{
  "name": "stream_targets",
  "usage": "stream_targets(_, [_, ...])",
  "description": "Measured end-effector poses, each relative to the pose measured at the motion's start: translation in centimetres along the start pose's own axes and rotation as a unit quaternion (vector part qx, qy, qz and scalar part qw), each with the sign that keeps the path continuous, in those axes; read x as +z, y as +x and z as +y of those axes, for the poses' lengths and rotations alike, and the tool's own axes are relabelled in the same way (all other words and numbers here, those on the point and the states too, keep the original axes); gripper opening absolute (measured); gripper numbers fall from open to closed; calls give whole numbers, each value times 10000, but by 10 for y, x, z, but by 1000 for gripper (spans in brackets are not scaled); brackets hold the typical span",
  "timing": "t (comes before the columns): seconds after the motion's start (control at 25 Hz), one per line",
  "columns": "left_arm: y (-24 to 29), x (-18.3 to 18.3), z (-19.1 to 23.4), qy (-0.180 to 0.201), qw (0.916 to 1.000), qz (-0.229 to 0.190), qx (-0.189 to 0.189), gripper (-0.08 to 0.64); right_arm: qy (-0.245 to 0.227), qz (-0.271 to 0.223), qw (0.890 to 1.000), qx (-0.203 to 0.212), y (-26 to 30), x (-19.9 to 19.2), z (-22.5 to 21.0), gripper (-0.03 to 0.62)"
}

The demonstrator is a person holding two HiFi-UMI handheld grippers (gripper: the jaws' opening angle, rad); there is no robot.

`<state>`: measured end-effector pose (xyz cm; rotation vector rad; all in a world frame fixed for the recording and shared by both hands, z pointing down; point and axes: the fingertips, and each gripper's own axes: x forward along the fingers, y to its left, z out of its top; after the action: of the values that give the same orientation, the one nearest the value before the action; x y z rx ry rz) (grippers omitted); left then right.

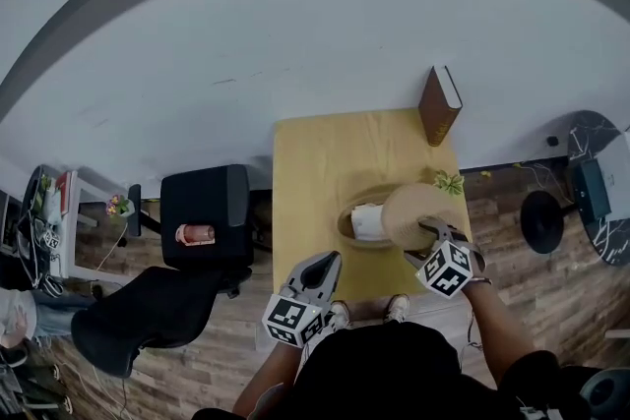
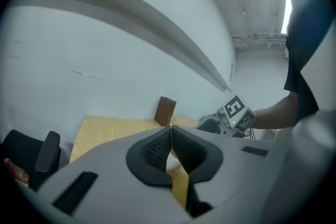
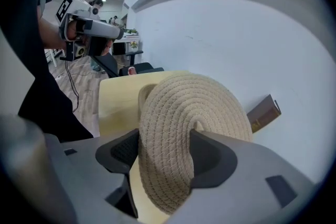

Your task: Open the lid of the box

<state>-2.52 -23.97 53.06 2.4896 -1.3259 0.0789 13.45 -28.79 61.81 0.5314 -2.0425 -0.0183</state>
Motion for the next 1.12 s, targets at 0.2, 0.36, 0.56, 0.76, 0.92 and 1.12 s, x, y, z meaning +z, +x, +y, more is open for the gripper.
stream_targets(0.2, [21, 4, -18, 85, 9996, 21, -270, 20, 621, 160, 9973, -354, -6, -37, -23, 311])
stream_targets(0.36, [30, 0, -30, 124, 9990, 121, -410, 20, 1122, 281, 9922, -476, -5, -65, -34, 311])
stream_targets(0.56, [29, -6, -29, 77, 9989, 257, -376, 20, 1669, 404, 9836, -548, 0, -95, -45, 311])
stream_targets(0.76, [29, -11, -26, 35, 9988, 393, -276, 20, 1965, 601, 9777, -429, 20, -120, -43, 311])
stream_targets(0.92, [26, -16, -25, -29, 9986, 490, -194, 19, 2103, 783, 9742, -250, 45, -135, -36, 311])
stream_targets(1.12, [20, -26, -20, -112, 9981, 606, -34, 20, 2193, 1075, 9696, -129, 70, -148, -29, 311])
